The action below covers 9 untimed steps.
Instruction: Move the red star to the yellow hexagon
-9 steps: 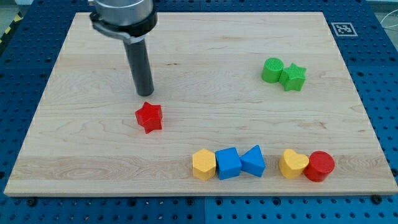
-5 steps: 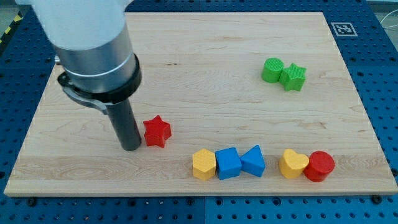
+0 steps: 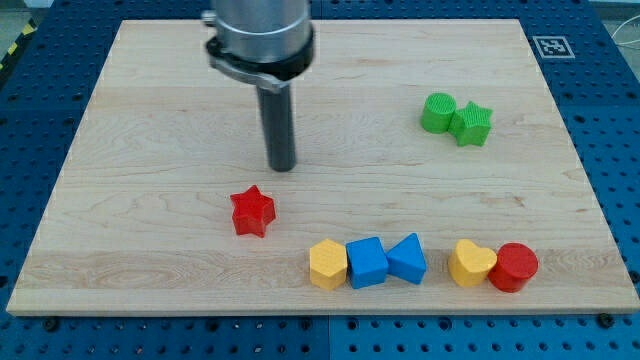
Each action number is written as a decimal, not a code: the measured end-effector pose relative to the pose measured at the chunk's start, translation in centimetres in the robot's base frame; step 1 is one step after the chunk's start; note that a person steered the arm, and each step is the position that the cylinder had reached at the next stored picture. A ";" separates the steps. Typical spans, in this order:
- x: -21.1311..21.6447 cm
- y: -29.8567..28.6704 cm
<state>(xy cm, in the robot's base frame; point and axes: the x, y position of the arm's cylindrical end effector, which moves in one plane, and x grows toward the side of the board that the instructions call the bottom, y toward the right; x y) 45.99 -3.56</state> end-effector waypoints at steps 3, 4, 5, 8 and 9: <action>3.3 0.7; 5.1 0.6; 5.2 -0.2; 2.7 -3.7; 3.0 -3.8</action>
<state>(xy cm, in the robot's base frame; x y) 49.02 -7.35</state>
